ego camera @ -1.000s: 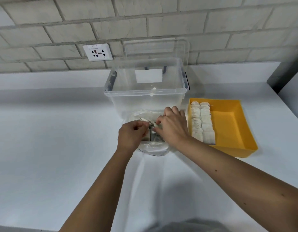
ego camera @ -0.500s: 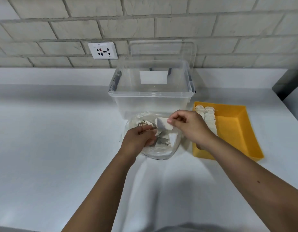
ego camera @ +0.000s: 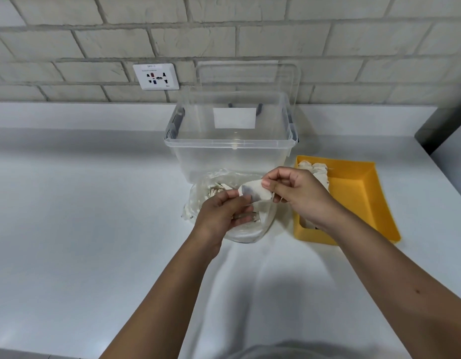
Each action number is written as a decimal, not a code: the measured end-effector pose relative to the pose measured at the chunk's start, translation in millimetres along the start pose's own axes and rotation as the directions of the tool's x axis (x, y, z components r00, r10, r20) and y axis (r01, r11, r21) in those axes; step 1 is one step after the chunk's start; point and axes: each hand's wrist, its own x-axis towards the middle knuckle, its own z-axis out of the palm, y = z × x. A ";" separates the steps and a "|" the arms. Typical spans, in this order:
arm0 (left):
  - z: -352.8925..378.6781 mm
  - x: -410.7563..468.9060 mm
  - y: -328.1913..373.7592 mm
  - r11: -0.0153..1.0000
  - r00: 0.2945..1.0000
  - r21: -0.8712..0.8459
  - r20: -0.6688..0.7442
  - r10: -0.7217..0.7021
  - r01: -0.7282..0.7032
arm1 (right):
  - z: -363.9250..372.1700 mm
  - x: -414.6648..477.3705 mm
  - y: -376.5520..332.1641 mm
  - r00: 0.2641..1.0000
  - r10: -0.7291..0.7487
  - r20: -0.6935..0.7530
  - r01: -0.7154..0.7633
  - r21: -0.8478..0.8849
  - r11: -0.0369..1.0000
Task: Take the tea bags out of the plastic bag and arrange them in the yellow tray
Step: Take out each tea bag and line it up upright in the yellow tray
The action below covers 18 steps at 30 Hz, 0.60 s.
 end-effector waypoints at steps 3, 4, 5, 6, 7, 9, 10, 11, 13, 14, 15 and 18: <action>-2.5 -4.1 -6.6 0.996 0.999 0.092 0.041 0.007 -0.011 | 7.2 -0.4 8.3 0.998 -0.037 -0.042 0.035 -0.058 0.998; -3.3 -5.3 -8.6 0.995 0.999 0.101 0.045 0.007 -0.012 | 9.5 -1.2 10.3 0.997 -0.054 -0.046 0.050 -0.092 0.995; -4.0 -6.2 -10.0 0.994 0.999 0.106 0.046 0.009 -0.013 | 11.7 -1.3 11.5 0.997 -0.067 -0.039 0.062 -0.117 0.991; -4.9 -7.1 -10.6 0.993 0.999 0.119 0.045 0.013 -0.018 | 13.6 -0.9 12.1 0.997 -0.078 -0.025 0.074 -0.133 0.988; -6.3 -7.5 -10.1 0.990 0.999 0.141 0.042 0.017 -0.023 | 16.0 0.3 12.3 0.996 -0.083 -0.013 0.080 -0.141 0.987; -11.7 -8.2 -5.1 0.986 1.000 0.167 0.014 0.024 -0.026 | 20.6 3.6 12.9 0.996 -0.078 -0.034 0.072 -0.155 0.985; -16.1 -7.7 -0.8 0.987 0.999 0.160 -0.019 0.030 -0.026 | 23.1 6.6 14.1 0.995 -0.081 -0.063 0.069 -0.179 0.981; -21.9 -6.6 4.4 0.988 0.997 0.149 -0.062 0.039 -0.029 | 26.2 10.1 15.4 0.992 -0.092 -0.090 0.070 -0.225 0.972; -35.4 -4.5 15.3 0.990 0.988 0.137 -0.144 0.061 -0.041 | 34.5 17.5 18.2 0.988 -0.125 -0.094 0.084 -0.355 0.931; -41.7 -3.8 20.4 0.988 0.982 0.144 -0.174 0.072 -0.047 | 39.1 21.2 18.8 0.988 -0.134 -0.072 0.092 -0.414 0.905; -47.2 -3.1 24.7 0.986 0.978 0.161 -0.193 0.081 -0.050 | 44.3 25.4 19.1 0.990 -0.134 -0.043 0.099 -0.464 0.880; -56.1 -3.1 32.3 0.978 0.972 0.204 -0.215 0.096 -0.052 | 60.5 37.6 23.1 0.991 -0.134 0.021 0.117 -0.631 0.767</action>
